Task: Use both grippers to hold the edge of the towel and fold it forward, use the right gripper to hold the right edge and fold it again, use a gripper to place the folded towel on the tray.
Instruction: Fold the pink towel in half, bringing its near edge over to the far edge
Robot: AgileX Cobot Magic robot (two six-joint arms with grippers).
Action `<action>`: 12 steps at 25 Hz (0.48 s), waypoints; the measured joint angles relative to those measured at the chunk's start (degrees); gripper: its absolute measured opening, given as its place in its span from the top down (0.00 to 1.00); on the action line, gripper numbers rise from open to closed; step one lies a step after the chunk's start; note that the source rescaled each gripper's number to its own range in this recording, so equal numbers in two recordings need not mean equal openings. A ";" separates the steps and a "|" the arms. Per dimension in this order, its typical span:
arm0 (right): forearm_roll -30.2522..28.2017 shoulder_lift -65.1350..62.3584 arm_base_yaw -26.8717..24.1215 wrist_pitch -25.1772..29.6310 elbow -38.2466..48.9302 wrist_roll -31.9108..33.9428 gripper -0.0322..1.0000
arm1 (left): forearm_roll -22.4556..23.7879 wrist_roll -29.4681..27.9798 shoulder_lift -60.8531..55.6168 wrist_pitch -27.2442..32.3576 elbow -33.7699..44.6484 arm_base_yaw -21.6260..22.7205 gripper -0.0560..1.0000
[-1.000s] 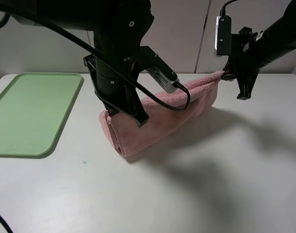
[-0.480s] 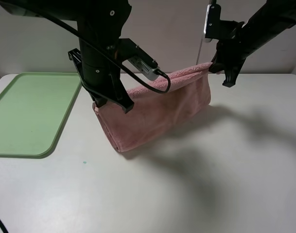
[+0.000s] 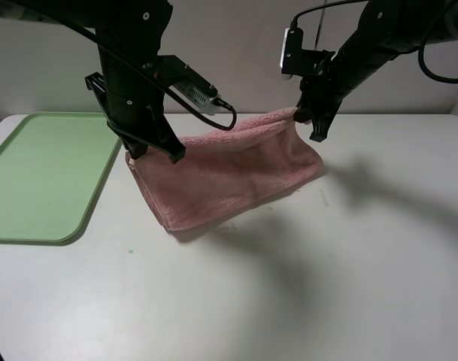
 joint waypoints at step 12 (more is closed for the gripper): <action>0.06 4.47 0.19 1.44 -4.77 1.71 0.97 | -0.17 0.19 0.00 -9.63 6.98 4.19 0.95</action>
